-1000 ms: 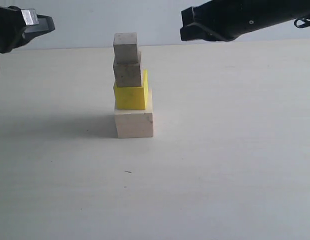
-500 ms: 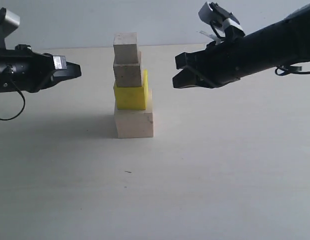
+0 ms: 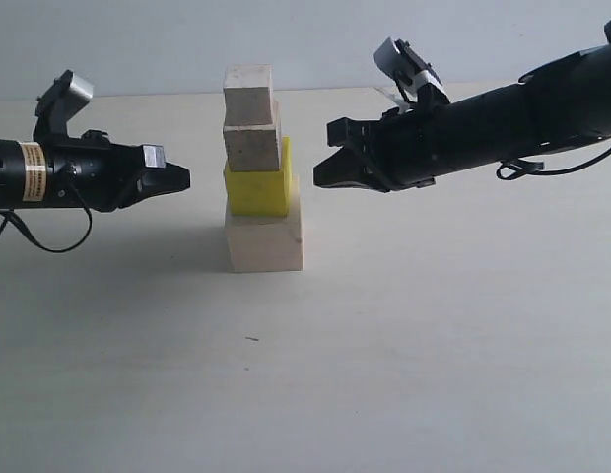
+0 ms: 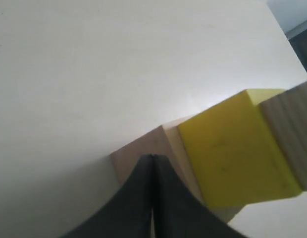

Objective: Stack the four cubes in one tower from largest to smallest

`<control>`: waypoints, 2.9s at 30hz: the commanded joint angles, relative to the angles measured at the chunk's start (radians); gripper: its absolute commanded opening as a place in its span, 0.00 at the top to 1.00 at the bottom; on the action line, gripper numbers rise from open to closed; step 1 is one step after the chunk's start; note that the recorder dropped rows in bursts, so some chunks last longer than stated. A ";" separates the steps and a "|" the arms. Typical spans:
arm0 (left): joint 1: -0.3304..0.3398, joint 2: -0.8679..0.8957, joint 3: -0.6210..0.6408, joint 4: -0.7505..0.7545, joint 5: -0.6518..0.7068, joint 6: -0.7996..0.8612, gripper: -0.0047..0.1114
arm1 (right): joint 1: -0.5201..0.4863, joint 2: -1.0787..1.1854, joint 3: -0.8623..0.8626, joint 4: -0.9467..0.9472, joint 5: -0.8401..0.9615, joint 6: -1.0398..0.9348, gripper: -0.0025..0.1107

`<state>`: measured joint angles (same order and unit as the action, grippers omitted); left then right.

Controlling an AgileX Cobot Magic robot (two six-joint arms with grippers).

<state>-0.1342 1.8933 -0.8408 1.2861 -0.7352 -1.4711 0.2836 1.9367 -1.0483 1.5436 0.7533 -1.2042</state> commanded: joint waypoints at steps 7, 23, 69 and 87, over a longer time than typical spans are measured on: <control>-0.007 0.139 -0.093 -0.005 -0.045 0.004 0.96 | 0.001 0.001 -0.006 0.048 0.009 -0.051 0.98; -0.051 0.196 -0.165 0.013 -0.086 0.004 0.96 | 0.001 0.001 -0.006 0.046 0.047 -0.051 0.98; -0.084 0.172 -0.093 -0.008 -0.126 -0.005 0.96 | 0.001 0.001 -0.006 -0.060 0.000 0.045 0.98; -0.084 0.056 -0.073 0.046 -0.082 -0.077 0.96 | 0.001 0.001 -0.006 -0.055 0.000 0.045 0.98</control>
<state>-0.2144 1.9583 -0.9311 1.3368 -0.8244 -1.5407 0.2836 1.9367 -1.0483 1.4817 0.7478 -1.1478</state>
